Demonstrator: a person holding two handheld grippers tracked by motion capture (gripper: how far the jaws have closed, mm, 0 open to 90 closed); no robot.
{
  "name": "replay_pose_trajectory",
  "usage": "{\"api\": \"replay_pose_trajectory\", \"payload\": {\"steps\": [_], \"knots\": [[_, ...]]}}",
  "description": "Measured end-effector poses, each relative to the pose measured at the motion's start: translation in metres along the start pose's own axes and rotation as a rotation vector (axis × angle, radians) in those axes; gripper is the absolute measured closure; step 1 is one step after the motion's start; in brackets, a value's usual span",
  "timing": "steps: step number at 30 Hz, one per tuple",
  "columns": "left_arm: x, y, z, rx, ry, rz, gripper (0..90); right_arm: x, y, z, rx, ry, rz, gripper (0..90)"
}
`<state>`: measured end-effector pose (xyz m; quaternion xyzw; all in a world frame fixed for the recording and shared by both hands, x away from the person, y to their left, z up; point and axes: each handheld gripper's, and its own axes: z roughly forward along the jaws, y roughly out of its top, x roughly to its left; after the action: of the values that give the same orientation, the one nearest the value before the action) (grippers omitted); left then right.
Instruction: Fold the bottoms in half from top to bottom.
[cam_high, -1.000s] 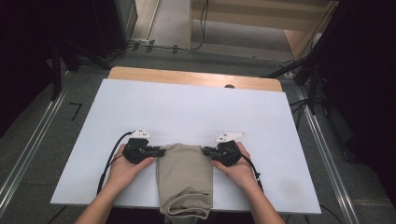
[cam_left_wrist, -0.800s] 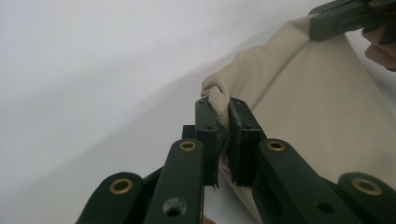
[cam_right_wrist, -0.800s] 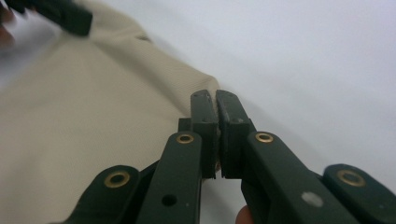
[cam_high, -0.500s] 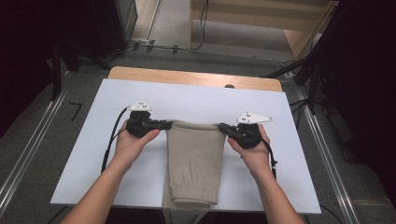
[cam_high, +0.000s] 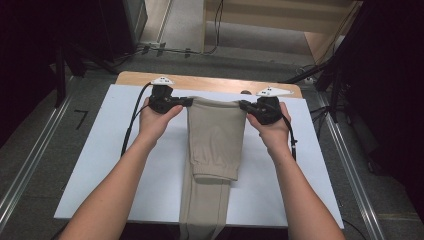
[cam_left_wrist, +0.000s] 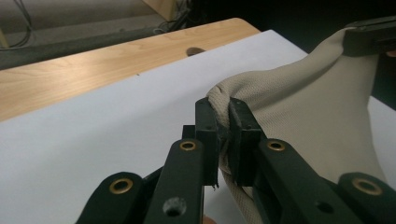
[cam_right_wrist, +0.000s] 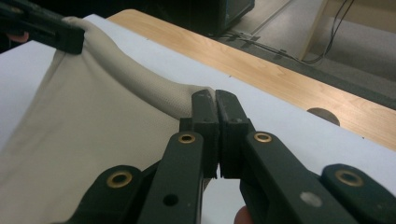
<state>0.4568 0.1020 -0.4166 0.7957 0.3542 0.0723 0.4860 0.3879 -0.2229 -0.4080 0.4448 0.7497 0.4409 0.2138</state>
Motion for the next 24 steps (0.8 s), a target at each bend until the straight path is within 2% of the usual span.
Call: {"api": "replay_pose_trajectory", "payload": {"steps": [1, 2, 3, 4, 5, 7, 8, 10, 14, 17, 21, 24], "knots": [[0.005, 0.001, 0.006, 0.001, 0.023, -0.016, 83.5, -0.003, 0.002, 0.004, 0.0, 0.0, 0.013, 86.1], [0.01, 0.0, 0.009, -0.002, 0.051, -0.024, 76.4, -0.006, 0.004, 0.011, -0.004, -0.004, 0.036, 83.0], [0.015, -0.002, 0.012, 0.003, 0.09, -0.029, 62.6, -0.009, 0.004, 0.016, -0.007, -0.034, 0.053, 69.3], [0.02, -0.004, 0.014, 0.03, 0.118, -0.043, 49.5, -0.011, 0.003, 0.021, -0.009, -0.049, 0.073, 52.8], [0.025, -0.007, 0.015, 0.052, 0.126, -0.068, 42.1, -0.014, 0.002, 0.026, 0.017, -0.039, 0.099, 43.3], [0.03, -0.013, 0.011, 0.046, 0.124, -0.104, 31.2, -0.017, -0.004, 0.028, 0.037, -0.024, 0.127, 36.2], [0.03, -0.015, 0.008, 0.038, 0.115, -0.106, 28.7, -0.017, -0.008, 0.026, 0.028, -0.012, 0.131, 34.3], [0.026, -0.02, 0.003, 0.033, 0.086, -0.078, 28.3, -0.015, -0.016, 0.02, 0.028, 0.013, 0.135, 30.5], [0.009, -0.036, -0.004, 0.026, 0.018, -0.048, 28.2, -0.007, -0.036, 0.009, 0.035, 0.039, 0.111, 29.9], [-0.009, -0.05, -0.008, 0.034, -0.031, -0.02, 28.7, 0.005, -0.053, -0.002, 0.034, 0.056, 0.086, 30.3], [-0.036, -0.071, -0.018, 0.033, -0.098, 0.008, 31.0, 0.024, -0.076, -0.019, 0.013, 0.122, 0.075, 31.6], [-0.054, -0.09, -0.025, 0.042, -0.122, 0.019, 31.1, 0.038, -0.093, -0.034, -0.003, 0.169, 0.065, 31.7]]}}
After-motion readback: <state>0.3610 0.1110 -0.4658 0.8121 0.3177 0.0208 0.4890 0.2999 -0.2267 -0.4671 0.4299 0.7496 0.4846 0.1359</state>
